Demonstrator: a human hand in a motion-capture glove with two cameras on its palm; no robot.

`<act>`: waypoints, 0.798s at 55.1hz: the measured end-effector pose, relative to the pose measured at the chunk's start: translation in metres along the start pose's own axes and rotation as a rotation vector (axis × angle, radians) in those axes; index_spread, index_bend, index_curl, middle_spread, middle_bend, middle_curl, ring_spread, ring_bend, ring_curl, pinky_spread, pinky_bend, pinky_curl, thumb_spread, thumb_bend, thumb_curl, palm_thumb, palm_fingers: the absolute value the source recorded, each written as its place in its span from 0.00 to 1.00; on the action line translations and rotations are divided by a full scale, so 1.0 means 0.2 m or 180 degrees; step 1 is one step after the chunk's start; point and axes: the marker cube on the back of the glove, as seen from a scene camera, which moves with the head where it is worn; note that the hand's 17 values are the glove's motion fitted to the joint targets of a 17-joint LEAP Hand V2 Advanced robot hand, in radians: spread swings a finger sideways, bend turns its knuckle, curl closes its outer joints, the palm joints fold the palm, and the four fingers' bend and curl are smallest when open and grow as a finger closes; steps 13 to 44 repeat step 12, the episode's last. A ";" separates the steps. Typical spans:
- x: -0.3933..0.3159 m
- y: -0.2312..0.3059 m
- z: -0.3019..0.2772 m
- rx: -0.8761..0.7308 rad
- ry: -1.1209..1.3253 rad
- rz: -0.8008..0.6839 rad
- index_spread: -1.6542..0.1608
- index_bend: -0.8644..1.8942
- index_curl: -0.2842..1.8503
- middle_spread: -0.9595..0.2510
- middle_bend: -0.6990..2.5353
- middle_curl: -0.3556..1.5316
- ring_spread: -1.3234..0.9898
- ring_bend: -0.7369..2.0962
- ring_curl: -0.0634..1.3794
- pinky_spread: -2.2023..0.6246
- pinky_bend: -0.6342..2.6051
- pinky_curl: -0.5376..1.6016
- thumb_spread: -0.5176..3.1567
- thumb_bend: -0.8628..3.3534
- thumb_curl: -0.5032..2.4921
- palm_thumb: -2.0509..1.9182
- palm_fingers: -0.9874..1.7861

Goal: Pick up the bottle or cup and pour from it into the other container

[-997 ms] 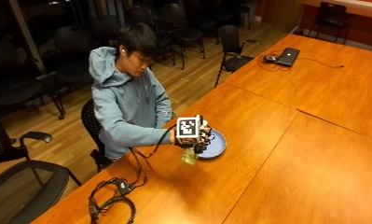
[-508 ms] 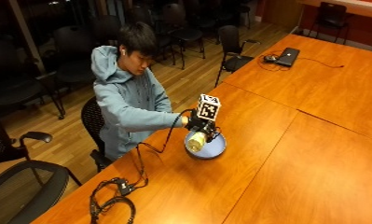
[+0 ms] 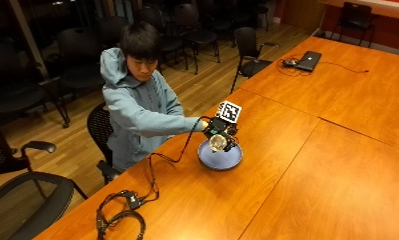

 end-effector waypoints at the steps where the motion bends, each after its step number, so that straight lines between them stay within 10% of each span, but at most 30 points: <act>1: 0.00 0.00 0.00 -0.0008 0.0020 0.0015 0.85 0.36 0.30 0.74 0.30 0.47 0.50 0.43 0.38 0.71 0.35 0.43 0.19 0.20 0.41 0.78 0.76; 12: -0.06 -0.06 -0.03 0.0081 -0.0505 0.0652 0.85 0.36 0.29 0.74 0.30 0.47 0.50 0.43 0.38 0.71 0.35 0.43 0.19 0.20 0.41 0.78 0.76; 44: -0.06 -0.06 -0.03 0.0081 -0.0505 0.0652 0.85 0.36 0.29 0.74 0.30 0.47 0.50 0.43 0.38 0.71 0.35 0.43 0.19 0.20 0.41 0.78 0.76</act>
